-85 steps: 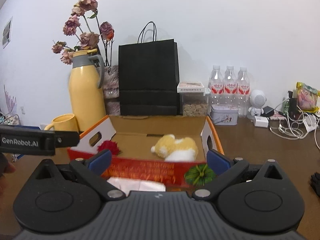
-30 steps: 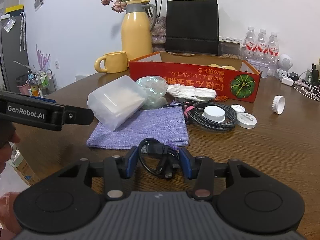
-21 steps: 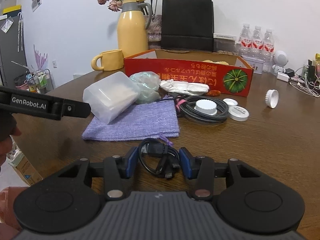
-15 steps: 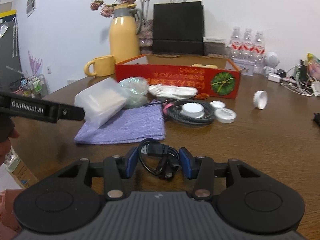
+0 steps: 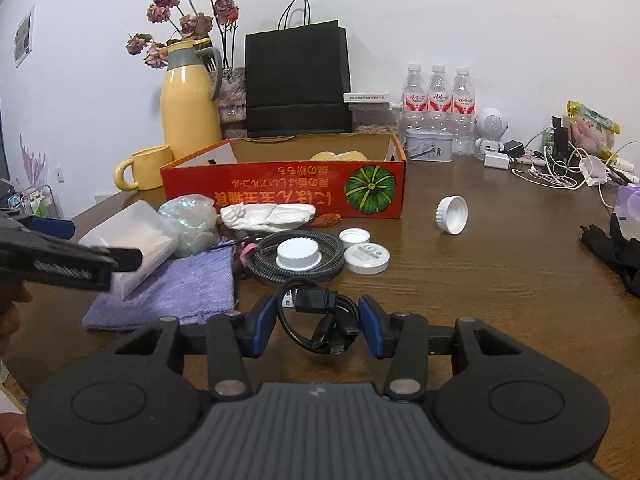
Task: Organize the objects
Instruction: 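Grasp the clear plastic container with the left tool while the right tool holds the cable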
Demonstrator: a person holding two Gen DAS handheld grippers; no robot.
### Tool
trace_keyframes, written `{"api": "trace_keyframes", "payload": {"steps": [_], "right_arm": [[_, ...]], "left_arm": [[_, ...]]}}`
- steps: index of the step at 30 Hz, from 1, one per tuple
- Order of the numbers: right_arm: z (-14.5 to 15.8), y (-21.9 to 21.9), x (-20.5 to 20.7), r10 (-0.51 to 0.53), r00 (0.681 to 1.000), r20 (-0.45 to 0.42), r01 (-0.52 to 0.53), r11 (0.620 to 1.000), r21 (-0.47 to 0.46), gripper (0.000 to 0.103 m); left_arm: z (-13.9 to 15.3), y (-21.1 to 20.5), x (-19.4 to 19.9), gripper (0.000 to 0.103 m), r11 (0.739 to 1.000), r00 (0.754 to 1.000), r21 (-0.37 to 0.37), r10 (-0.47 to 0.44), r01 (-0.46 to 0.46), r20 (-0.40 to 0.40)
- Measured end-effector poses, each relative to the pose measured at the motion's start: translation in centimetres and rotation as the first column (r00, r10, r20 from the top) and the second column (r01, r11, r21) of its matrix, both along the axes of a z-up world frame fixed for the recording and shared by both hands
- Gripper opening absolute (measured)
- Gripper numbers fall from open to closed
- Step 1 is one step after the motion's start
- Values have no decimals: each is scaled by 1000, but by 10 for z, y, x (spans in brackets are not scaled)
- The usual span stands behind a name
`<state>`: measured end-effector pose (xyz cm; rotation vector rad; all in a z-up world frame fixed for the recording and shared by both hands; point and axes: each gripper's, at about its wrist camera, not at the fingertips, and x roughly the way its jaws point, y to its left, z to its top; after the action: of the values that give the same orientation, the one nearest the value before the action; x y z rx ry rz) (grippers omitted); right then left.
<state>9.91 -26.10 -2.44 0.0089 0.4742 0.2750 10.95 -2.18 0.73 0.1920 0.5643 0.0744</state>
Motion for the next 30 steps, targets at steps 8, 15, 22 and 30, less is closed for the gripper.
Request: {"api": "trace_keyframes", "payload": {"steps": [8, 15, 22, 30], "right_arm": [[1, -5, 10, 19, 1000, 7, -19, 1000, 16, 46], [0, -7, 16, 35, 999, 10, -35, 999, 33, 46], [0, -8, 16, 41, 999, 13, -41, 998, 41, 46], [2, -6, 15, 40, 999, 16, -41, 999, 34, 46]], "left_arm": [[-19, -22, 21, 94, 990, 998, 125, 67, -68, 12], [-22, -34, 24, 69, 983, 997, 167, 72, -76, 28], [-19, -29, 21, 67, 991, 998, 122, 60, -63, 30], [-4, -17, 6, 67, 999, 998, 16, 31, -32, 45]]}}
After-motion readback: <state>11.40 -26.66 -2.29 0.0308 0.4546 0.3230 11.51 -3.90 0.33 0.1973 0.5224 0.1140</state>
